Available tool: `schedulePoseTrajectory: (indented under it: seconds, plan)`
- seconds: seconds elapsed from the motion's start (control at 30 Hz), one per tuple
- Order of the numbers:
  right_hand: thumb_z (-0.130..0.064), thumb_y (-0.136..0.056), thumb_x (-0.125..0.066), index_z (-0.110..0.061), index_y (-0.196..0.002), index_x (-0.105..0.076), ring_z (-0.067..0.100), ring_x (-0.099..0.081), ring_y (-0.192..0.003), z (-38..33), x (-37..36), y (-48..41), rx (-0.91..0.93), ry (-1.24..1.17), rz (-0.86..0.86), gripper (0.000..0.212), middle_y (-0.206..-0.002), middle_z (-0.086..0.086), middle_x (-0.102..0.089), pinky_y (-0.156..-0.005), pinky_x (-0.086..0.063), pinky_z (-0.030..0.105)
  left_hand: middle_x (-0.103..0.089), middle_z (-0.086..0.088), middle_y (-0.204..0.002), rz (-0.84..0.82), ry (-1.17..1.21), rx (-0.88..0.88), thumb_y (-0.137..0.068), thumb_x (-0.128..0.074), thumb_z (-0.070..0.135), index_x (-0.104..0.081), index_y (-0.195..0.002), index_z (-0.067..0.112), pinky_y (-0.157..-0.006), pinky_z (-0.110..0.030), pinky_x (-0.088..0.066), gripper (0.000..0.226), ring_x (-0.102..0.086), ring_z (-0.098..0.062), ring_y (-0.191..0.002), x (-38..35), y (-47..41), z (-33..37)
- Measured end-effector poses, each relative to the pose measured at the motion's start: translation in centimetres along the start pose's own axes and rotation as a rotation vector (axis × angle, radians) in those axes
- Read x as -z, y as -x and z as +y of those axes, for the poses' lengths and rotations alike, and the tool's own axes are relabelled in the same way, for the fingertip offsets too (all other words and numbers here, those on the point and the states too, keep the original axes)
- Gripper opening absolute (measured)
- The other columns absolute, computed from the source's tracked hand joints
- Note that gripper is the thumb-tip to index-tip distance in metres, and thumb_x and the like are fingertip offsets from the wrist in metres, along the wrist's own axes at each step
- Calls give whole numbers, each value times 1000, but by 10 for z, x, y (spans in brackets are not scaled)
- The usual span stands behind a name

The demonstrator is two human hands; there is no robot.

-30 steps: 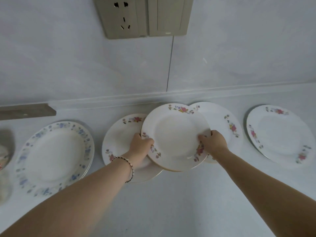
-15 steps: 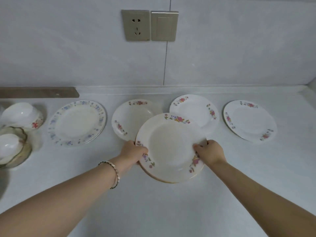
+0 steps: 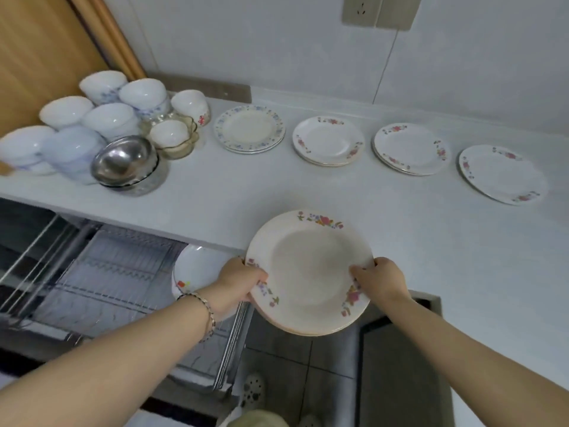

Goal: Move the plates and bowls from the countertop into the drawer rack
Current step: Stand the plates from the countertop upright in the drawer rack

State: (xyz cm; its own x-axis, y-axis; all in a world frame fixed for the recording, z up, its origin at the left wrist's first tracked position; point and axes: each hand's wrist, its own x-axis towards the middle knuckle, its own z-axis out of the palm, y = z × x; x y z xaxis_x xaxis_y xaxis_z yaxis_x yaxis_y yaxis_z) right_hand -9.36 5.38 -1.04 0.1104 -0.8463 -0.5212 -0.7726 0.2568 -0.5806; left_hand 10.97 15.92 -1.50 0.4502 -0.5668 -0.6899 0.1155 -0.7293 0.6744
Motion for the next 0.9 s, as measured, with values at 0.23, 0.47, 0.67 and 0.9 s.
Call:
schedulePoseTrajectory:
  seconds: [0.23, 0.47, 0.67, 0.9]
  plan:
    - [-18, -88, -53, -13, -58, -43, 10, -44, -51, -21, -109, 64, 21, 38, -106, 32, -58, 0, -49, -42, -31, 21, -68, -12, -88, 45, 13, 80, -85, -58, 0, -59, -85, 7, -61, -28, -54, 7, -64, -24, -82, 104, 21, -83]
    - [-19, -89, -55, -12, -63, -42, 9, -44, -55, -74, -247, 106, 9, 58, -176, 30, -61, -1, -48, -46, -31, 20, -67, -17, -96, 150, 23, 127, -80, -63, 0, -58, -95, 3, -66, -33, -55, 16, -64, -28, -84, 240, 9, -151]
    - [-22, -89, -55, -6, -70, -49, 17, -46, -55, -113, -344, 124, -37, 31, -178, 25, -61, 4, -50, -46, -34, 24, -69, -19, -105, 171, -50, 133, -76, -69, 2, -61, -108, -2, -78, -43, -59, 33, -69, -33, -94, 338, -24, -179]
    - [-23, -86, -55, 1, -94, -58, 28, -54, -69, -145, -425, 96, -135, -44, -158, 25, -78, 12, -60, -59, -39, 28, -71, -18, -107, 145, -174, 196, -80, -69, 4, -65, -107, -2, -84, -39, -57, 28, -68, -31, -97, 394, -103, -190]
